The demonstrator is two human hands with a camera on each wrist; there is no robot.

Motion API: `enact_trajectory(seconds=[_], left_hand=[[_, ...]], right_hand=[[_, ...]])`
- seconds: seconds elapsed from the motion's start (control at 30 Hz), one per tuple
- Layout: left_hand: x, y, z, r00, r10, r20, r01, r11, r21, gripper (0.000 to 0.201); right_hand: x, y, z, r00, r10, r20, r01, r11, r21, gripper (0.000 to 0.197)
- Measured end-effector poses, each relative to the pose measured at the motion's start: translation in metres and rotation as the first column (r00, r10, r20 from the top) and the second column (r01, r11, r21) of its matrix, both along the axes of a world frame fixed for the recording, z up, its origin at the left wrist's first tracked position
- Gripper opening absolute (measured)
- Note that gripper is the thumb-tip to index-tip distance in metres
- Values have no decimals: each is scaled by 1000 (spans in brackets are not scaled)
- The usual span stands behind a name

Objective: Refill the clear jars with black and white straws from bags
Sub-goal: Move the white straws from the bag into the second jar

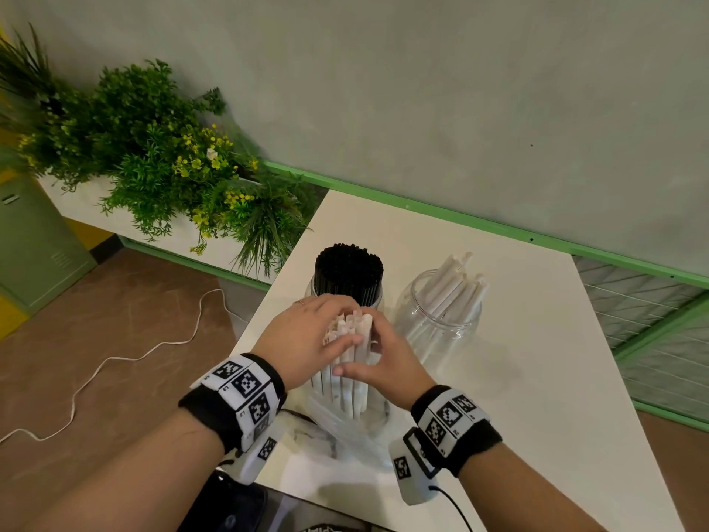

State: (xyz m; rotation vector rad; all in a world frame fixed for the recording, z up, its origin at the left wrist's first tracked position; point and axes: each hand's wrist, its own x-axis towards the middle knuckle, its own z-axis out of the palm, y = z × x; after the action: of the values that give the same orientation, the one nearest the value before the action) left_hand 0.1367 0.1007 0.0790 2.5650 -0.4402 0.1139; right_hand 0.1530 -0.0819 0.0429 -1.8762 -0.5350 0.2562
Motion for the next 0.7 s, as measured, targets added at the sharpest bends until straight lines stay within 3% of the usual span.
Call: enact_trajectory(seconds=[0.2, 0.37, 0.47, 0.63, 0.7], left_hand=[[-6, 13, -3, 1000, 31, -5, -31, 999, 15, 68], [-9, 9, -4, 999, 42, -21, -44, 996, -74, 54], [-13, 8, -2, 999, 53, -10, -53, 995, -84, 50], [-16, 8, -2, 998, 66, 24, -64, 996, -65, 33], [-16, 7, -2, 997, 74, 22, -72, 995, -63, 28]], right_hand=[[5, 2, -8, 989, -86, -117, 88, 996, 16, 37], [5, 7, -12, 980, -80, -181, 95, 992, 78, 40], [2, 6, -9, 975, -95, -199, 117, 988, 102, 33], [-5, 5, -2, 980, -157, -122, 170, 979, 110, 22], [-9, 5, 0, 980, -193, -45, 197, 974, 114, 28]])
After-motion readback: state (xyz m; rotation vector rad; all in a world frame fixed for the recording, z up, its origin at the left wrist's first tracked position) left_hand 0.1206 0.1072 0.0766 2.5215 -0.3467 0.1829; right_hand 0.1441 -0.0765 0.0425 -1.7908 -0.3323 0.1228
